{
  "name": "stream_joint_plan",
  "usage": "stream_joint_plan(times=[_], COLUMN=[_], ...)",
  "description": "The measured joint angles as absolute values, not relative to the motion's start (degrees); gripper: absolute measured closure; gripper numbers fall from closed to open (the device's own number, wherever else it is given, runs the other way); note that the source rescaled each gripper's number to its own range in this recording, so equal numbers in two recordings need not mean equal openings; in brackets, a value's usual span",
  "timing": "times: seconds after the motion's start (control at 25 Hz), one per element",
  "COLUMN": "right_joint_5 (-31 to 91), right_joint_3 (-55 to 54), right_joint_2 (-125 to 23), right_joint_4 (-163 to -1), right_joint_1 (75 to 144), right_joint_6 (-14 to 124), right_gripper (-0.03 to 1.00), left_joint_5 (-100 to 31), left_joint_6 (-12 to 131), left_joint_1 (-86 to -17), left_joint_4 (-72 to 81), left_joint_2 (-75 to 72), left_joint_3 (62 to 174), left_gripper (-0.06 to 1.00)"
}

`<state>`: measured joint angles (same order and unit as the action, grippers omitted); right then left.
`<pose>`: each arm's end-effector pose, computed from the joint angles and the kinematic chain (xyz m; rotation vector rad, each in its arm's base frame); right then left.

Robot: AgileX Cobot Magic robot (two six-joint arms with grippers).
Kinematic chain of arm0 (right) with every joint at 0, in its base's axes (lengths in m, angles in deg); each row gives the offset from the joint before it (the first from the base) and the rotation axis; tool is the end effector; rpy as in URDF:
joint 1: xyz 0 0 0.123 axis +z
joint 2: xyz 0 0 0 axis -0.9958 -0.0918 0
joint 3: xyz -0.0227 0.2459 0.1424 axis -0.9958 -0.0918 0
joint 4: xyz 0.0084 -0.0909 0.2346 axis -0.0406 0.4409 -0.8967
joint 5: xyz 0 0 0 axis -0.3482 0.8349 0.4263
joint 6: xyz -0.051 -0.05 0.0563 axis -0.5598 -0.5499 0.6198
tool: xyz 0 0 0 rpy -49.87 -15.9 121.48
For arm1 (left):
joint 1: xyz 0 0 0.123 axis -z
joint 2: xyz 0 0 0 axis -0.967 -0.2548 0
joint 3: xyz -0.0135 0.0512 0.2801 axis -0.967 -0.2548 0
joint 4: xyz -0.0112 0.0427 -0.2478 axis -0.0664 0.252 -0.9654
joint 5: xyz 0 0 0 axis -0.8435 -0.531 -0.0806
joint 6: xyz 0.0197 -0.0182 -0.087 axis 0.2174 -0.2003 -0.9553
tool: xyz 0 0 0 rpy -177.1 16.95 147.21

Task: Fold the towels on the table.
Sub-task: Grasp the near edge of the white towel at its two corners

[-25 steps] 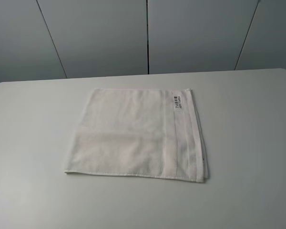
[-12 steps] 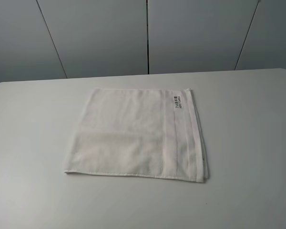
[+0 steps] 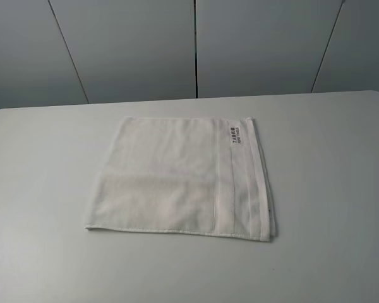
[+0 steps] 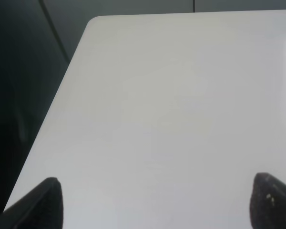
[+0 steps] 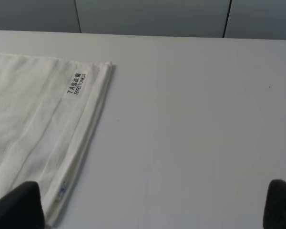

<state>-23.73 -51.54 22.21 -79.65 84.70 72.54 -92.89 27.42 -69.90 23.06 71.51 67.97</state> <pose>-0.0083 0.0075 0.2781 -0.0964 2.0628 0.0573 -0.0067 0.0077 0.2794 0.1281 2.0451 0.0710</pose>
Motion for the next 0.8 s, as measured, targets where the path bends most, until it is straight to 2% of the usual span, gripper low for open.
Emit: stream_joint_plan(times=[0.8], right_joint_5=[-23.73], right_joint_3=[-51.54], right_joint_2=[22.21], right_joint_4=[-79.65], right_joint_1=[84.7], right_joint_6=[72.72], right_gripper=[-0.03], left_joint_5=[-92.89], left_joint_6=[28.35], left_joint_1=[-69.9], left_joint_4=[23.07], left_joint_2=[71.51], left_joint_3=[67.88], left_gripper=[-0.06])
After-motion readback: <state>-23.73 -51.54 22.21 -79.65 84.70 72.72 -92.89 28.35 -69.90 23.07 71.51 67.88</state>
